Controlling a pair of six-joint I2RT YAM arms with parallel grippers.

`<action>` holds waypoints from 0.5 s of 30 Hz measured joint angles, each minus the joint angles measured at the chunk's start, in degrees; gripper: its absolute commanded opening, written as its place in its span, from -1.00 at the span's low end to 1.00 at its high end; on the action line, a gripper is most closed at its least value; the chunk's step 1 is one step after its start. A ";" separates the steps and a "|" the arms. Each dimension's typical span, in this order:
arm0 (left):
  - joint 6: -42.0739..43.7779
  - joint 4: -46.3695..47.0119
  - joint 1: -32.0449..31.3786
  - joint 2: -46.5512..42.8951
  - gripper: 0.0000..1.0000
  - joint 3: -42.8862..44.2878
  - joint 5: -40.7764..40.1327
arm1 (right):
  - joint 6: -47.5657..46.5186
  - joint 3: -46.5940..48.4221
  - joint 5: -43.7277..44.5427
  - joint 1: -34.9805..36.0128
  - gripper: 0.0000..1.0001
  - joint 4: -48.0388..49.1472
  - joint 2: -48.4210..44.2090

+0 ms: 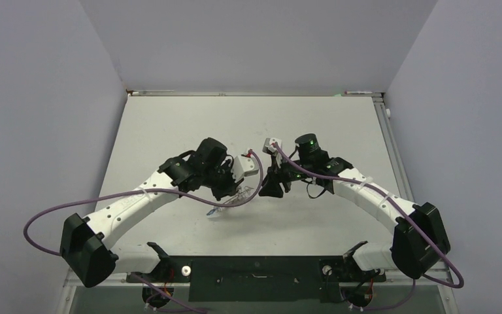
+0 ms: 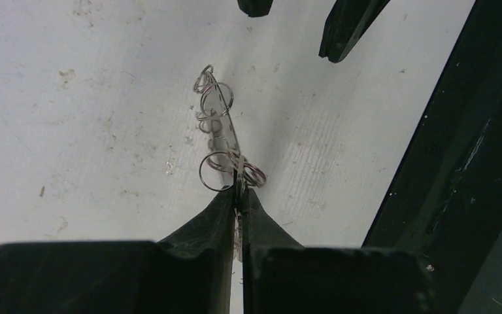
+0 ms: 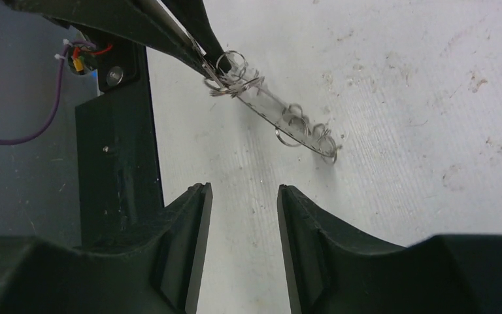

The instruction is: Remove the keys from the keyring

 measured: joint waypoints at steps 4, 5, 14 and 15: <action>-0.48 1.46 0.57 1.84 -1.00 -1.81 0.83 | -0.11 -3.56 0.00 -0.17 -0.26 2.34 -0.04; -0.48 1.79 0.83 2.12 -1.00 -1.81 0.98 | -0.13 -3.80 0.02 -0.17 -0.27 2.67 -0.04; -0.55 2.21 3.96 3.13 -1.00 -1.49 2.73 | -0.09 -3.87 -0.28 0.11 -0.33 8.68 -0.02; -0.57 2.21 4.17 3.32 -1.00 -1.33 2.93 | -0.09 -3.87 -0.26 0.28 -0.33 9.25 0.07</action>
